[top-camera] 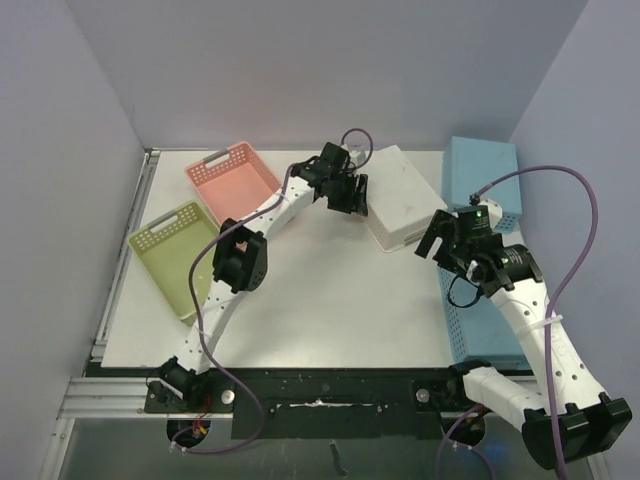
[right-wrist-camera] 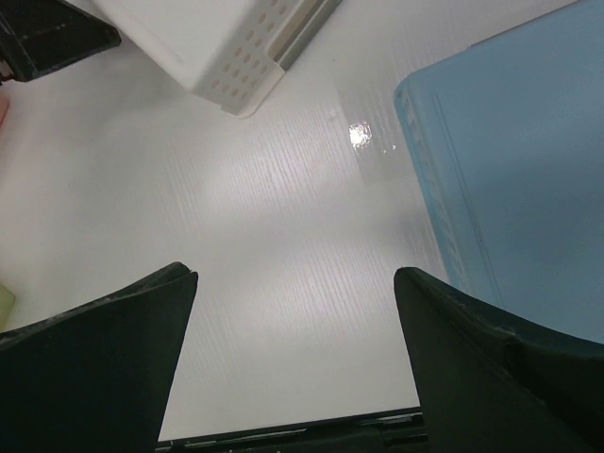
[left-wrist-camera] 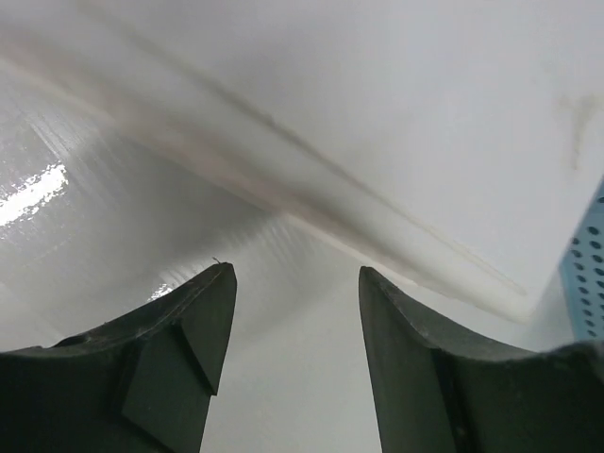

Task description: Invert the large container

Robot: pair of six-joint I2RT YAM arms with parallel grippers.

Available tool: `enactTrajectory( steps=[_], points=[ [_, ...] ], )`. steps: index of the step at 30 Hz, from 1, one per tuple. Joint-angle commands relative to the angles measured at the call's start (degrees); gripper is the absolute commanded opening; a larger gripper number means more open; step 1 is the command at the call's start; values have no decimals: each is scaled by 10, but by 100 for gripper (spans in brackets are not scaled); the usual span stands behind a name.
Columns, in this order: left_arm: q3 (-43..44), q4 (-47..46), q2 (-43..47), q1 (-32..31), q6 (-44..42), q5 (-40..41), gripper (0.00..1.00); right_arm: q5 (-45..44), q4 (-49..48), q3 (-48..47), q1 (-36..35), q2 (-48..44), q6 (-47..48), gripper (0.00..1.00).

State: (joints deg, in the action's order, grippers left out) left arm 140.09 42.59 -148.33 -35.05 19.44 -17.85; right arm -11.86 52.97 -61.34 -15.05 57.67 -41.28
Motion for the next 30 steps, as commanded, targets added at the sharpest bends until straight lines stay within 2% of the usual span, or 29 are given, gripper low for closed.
enactTrajectory(
  steps=[1,7,13,17,19,22,27,30],
  points=[
    [-5,-79,68,12,49,-29,54,-10,-1,-11,-3,-2,-1,90],
    [-51,-54,174,19,9,17,54,10,-36,13,-3,10,6,90],
    [-152,-27,281,48,-33,103,54,32,-69,23,-12,43,13,89],
    [-166,47,291,70,-58,175,57,27,-72,13,-15,49,23,89],
    [-183,67,293,75,-70,223,64,24,-70,9,-15,47,27,89],
    [-215,78,293,85,-89,278,66,20,-66,8,-14,44,28,89],
    [-264,85,288,101,-142,233,66,21,-64,23,-15,33,22,89],
    [-321,59,298,106,-142,211,65,21,-62,28,-15,26,18,89]
  ],
)
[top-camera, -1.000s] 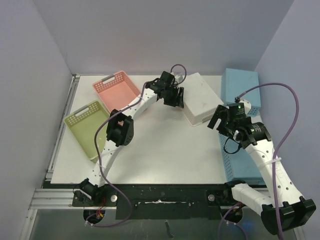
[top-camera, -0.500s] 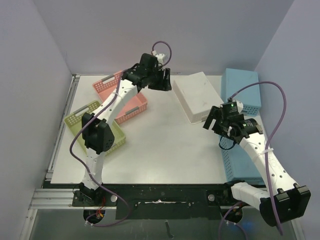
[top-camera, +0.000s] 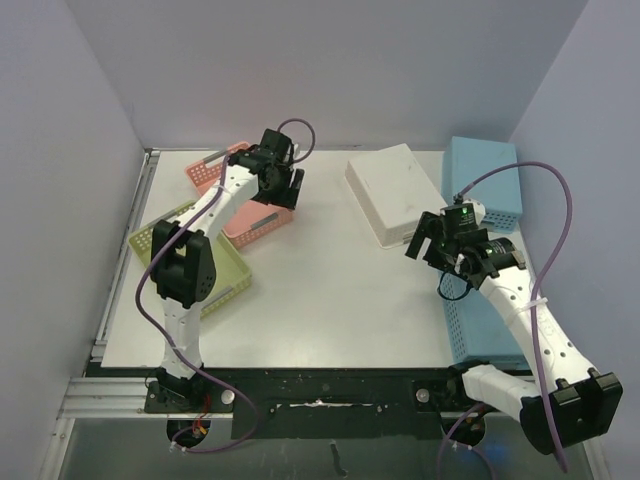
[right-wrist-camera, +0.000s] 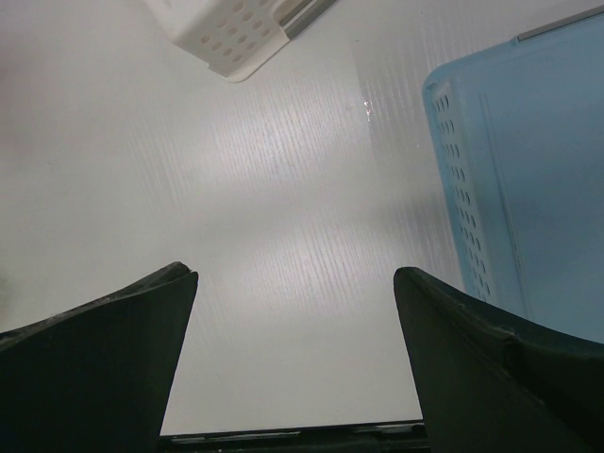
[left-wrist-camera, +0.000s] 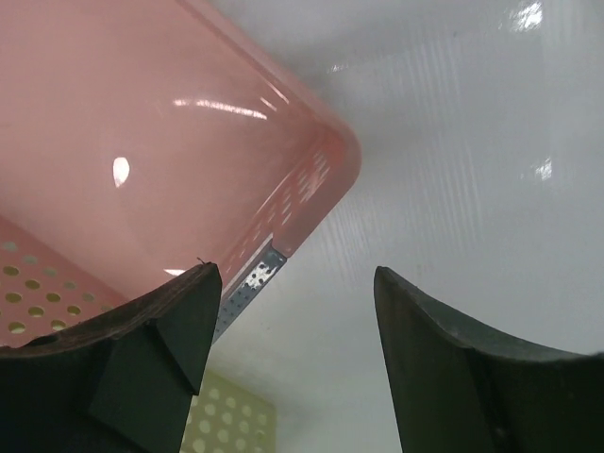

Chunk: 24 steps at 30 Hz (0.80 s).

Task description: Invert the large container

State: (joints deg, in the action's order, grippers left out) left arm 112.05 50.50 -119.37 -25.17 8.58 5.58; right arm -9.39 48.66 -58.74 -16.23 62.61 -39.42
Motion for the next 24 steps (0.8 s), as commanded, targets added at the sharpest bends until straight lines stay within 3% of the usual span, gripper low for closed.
enactTrajectory(
  steps=[1,5,15,24],
  points=[
    [-63,-36,16,9,-31,-29,65,-4,-19,4,-3,-25,-3,89],
    [-114,-85,36,11,-26,-59,65,-4,-20,7,-3,-29,-7,89],
    [-109,-85,45,11,-37,-109,60,0,-25,1,-6,-16,-8,89],
    [-103,-73,42,-19,-31,-141,32,1,-29,5,-10,-14,-14,89]
  ],
)
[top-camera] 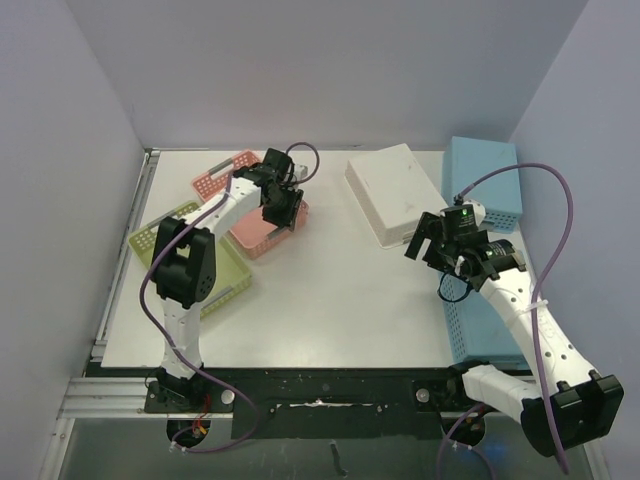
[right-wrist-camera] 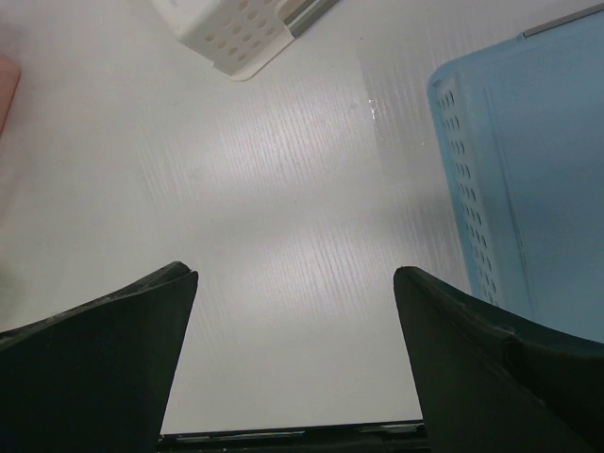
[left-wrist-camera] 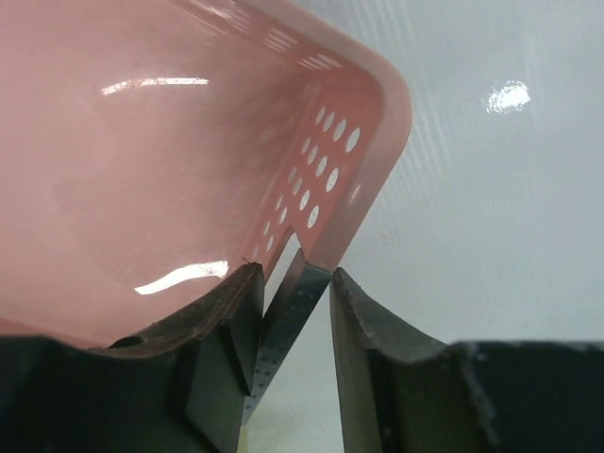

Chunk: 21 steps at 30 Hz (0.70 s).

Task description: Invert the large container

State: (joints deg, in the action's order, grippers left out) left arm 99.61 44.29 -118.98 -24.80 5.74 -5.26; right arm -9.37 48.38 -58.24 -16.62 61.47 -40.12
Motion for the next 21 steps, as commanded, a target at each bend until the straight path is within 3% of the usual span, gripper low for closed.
enactTrajectory(
  steps=[1,6,15,21],
  points=[
    [28,-6,36,-31,0,-33,29,-1,-25,0,-5,-3,-8,89],
    [92,28,35,-91,14,-59,0,-12,-13,-4,-6,-8,-6,89],
    [239,73,38,-111,128,-227,0,-18,-2,-61,-3,-17,2,89],
    [207,-10,95,-78,266,-387,0,-46,9,-87,-3,-15,11,89]
  ],
)
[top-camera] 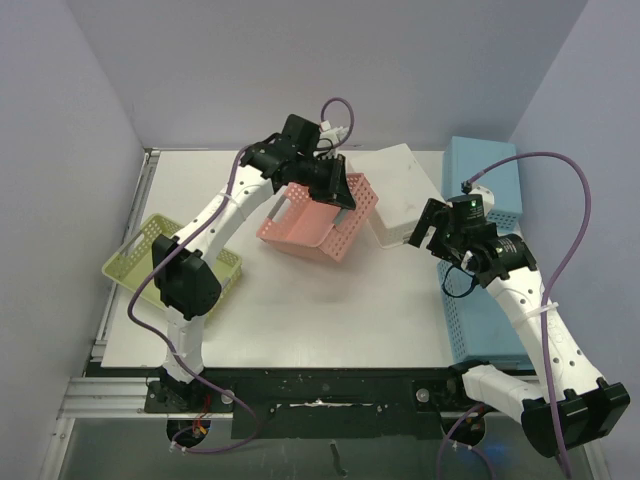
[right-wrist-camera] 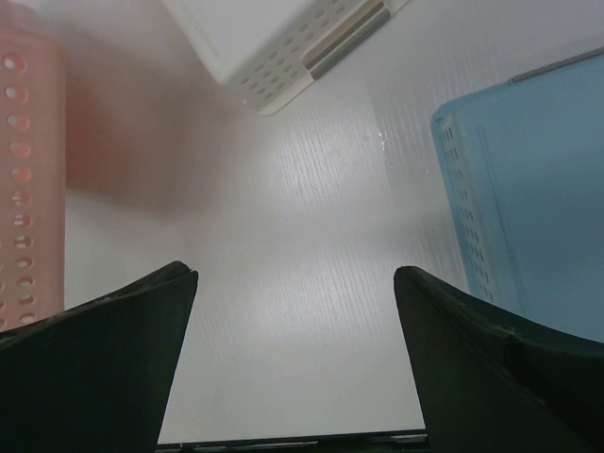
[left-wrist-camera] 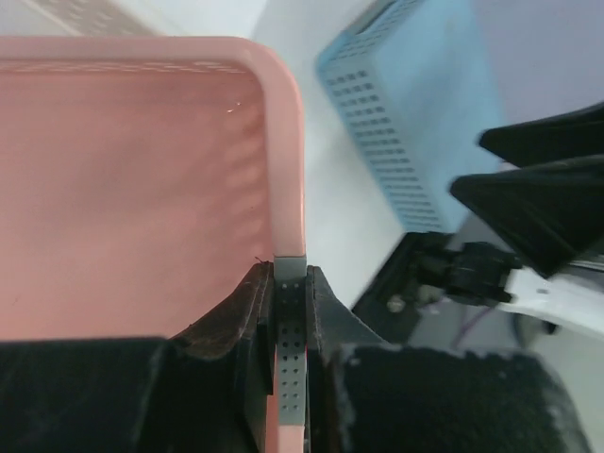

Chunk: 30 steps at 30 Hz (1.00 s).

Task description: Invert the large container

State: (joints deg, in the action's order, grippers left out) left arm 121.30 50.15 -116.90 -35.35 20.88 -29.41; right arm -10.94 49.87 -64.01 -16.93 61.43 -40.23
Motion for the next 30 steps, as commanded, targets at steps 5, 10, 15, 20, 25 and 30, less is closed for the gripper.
enactTrajectory(
  steps=[5,10,15,20,25,30],
  points=[
    [-199,-395,172,64,315,-279,0,-45,3,-24,2,-24,15,89],
    [-417,-912,237,118,667,-315,0,-45,6,-19,5,-36,11,89],
    [-449,-1036,209,126,791,-361,0,-44,4,-21,5,-36,10,90],
    [-513,-1084,207,128,809,-366,0,-42,4,-23,6,-36,8,90],
    [-561,-1189,196,125,871,-361,0,-44,5,-14,5,-42,3,89],
    [-575,-1228,179,115,895,-363,0,-42,2,-11,5,-41,-1,89]
  ],
)
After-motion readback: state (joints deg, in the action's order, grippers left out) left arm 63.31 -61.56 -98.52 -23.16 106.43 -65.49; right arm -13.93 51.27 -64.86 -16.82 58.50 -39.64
